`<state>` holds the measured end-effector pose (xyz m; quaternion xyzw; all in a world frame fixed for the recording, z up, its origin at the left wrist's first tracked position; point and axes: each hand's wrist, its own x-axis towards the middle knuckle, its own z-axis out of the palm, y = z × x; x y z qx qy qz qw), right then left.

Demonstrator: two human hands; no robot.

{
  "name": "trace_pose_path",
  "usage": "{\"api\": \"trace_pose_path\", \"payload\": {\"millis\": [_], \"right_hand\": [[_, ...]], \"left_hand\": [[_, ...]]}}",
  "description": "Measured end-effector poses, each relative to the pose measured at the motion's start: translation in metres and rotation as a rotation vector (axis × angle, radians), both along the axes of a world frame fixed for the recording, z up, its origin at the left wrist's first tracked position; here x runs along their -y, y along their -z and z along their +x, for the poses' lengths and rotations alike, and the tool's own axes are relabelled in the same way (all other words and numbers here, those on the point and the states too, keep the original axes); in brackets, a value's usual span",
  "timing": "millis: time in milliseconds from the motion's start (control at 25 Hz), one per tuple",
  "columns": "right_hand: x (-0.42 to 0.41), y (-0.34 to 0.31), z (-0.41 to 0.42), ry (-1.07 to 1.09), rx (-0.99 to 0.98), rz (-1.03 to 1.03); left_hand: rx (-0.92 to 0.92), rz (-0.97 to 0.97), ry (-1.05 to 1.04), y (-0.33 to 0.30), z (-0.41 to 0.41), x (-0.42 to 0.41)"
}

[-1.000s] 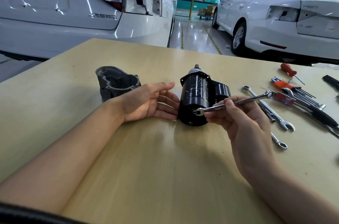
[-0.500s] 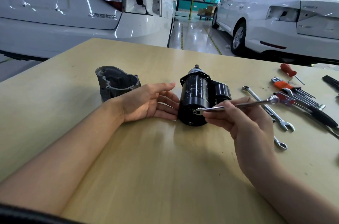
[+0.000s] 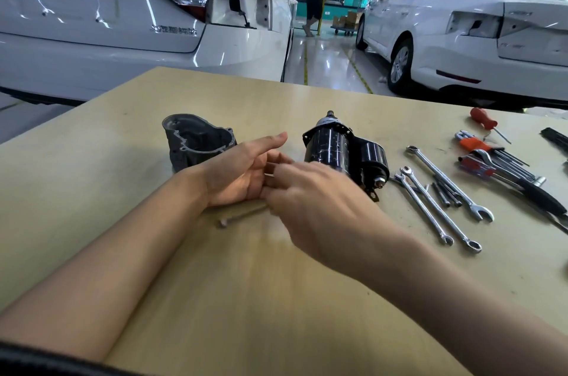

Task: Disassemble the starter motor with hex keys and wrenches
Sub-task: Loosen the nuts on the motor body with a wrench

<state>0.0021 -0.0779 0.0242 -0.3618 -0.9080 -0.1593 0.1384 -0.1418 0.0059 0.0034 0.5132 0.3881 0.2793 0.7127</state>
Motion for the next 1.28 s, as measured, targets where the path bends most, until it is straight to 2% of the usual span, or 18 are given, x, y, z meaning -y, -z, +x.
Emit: {"api": "trace_pose_path", "payload": {"millis": [80,160,280,400,520,600,760,1280], "right_hand": [[0.001,0.005,-0.005,-0.012,0.095,0.05],[0.004,0.007,0.0,-0.051,0.01,0.101],[0.009,0.013,0.02,-0.141,-0.447,-0.005],[0.018,0.017,0.038,-0.046,-0.983,-0.189],[0.018,0.016,0.051,0.058,-1.612,-0.443],[0.016,0.015,0.058,0.117,-1.867,-0.556],[0.013,0.019,0.056,0.177,-1.992,-0.692],[0.014,0.027,0.05,0.187,-1.933,-0.707]], "left_hand": [[-0.013,-0.001,-0.002,0.0,0.0,-0.001],[-0.001,-0.015,0.004,0.001,-0.002,-0.002],[0.08,-0.028,0.024,0.003,-0.002,-0.003],[0.108,-0.007,0.065,0.005,-0.001,-0.005],[0.082,0.014,0.074,0.005,-0.002,-0.006],[0.074,0.013,0.073,0.005,-0.001,-0.005],[0.069,0.02,0.078,0.005,-0.002,-0.004],[0.058,0.025,0.072,0.005,0.0,-0.005]]}}
